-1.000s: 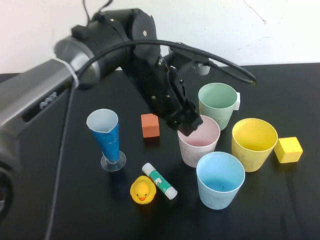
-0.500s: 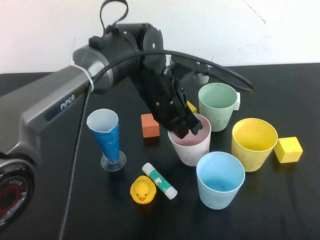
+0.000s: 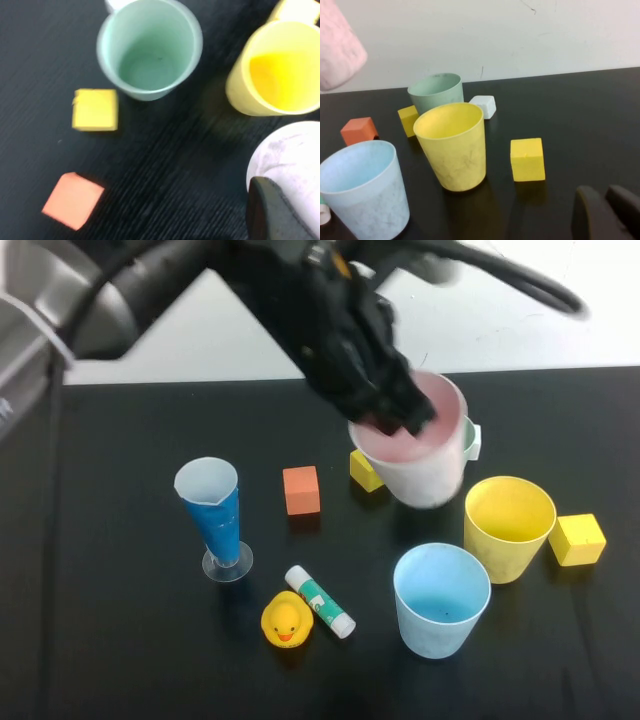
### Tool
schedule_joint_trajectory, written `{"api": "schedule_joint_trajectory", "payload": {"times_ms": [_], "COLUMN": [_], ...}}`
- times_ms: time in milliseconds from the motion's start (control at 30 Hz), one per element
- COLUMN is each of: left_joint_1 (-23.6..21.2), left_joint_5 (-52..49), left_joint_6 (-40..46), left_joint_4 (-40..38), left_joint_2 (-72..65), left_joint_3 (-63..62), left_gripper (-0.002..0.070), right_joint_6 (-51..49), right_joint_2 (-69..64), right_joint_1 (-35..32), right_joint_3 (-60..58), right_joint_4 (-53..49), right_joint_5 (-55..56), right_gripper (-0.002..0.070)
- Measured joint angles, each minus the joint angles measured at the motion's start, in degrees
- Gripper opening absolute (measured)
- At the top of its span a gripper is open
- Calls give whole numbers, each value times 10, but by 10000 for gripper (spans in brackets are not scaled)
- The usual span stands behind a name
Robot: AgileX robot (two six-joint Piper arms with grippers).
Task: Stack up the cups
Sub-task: Place the pink cup on the blue cup
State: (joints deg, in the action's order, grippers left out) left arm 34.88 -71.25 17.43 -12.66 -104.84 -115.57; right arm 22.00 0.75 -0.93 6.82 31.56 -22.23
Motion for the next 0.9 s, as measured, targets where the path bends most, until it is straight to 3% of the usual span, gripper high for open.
{"api": "schedule_joint_trajectory", "payload": {"times_ms": [233, 500, 700, 900], "left_joint_1": [54, 54, 54, 54], "left_joint_5": [-1, -2, -1, 0], "left_joint_6": [-17, -17, -1, 2], "left_joint_4": [48, 57, 0, 1], "left_joint_2": [-3, -19, -39, -63], "left_joint_3": [28, 65, 65, 65], "left_gripper": [15, 15, 15, 18], "right_joint_6": [0, 0, 0, 0], "right_joint_2": [0, 0, 0, 0], "right_joint_1": [0, 0, 0, 0], "right_joint_3": [-10, -15, -28, -28], "right_joint_4": [8, 11, 19, 20], "right_joint_5": [6, 12, 20, 24], "right_gripper": [41, 40, 40, 40]}}
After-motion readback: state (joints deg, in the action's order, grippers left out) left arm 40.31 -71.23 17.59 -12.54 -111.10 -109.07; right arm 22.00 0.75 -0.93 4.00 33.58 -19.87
